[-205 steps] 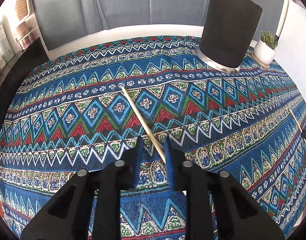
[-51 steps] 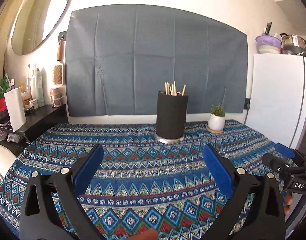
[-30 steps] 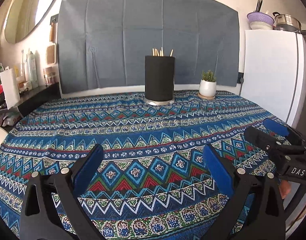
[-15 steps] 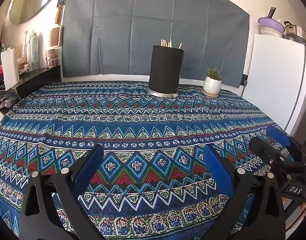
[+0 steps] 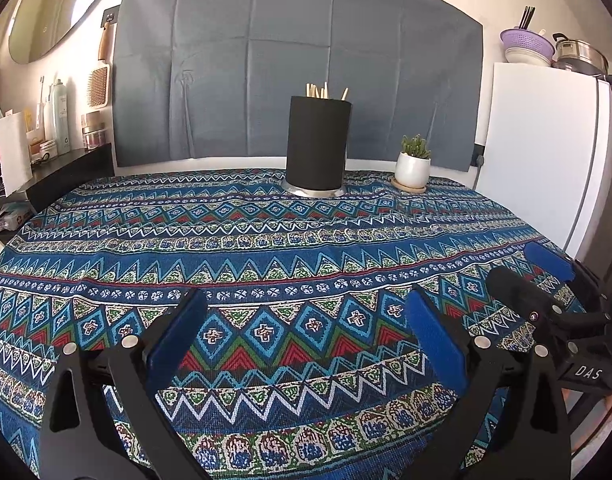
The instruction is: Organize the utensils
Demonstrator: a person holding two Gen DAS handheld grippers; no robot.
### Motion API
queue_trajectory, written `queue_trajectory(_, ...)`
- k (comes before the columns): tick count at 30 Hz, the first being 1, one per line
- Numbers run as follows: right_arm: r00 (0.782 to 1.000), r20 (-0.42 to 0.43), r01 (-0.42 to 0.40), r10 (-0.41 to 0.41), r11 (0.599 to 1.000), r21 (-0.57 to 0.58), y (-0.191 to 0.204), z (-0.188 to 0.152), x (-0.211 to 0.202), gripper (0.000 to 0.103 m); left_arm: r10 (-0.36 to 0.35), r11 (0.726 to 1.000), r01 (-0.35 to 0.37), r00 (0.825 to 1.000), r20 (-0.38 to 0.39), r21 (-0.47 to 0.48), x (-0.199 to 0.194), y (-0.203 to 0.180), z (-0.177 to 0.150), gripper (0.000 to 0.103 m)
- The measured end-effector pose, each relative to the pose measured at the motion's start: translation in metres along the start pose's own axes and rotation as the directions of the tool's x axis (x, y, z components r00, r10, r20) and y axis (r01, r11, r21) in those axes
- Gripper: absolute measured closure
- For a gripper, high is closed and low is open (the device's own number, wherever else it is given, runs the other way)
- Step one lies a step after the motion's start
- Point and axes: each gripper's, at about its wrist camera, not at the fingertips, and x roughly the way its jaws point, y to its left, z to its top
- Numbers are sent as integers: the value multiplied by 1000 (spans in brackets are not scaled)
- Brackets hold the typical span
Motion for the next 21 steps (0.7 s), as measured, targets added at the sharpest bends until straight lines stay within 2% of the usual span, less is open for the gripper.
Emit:
queue_trajectory(8, 1000, -4, -5, 5, 1000, 4, -1, 1, 1, 8, 25, 999, -26, 1000, 15, 34, -1, -7, -1, 6)
queue_trajectory(21, 1000, -4, -2, 2, 1000, 3, 0, 0, 0, 8, 28, 999, -28, 1000, 12, 21, -1, -5, -1, 6)
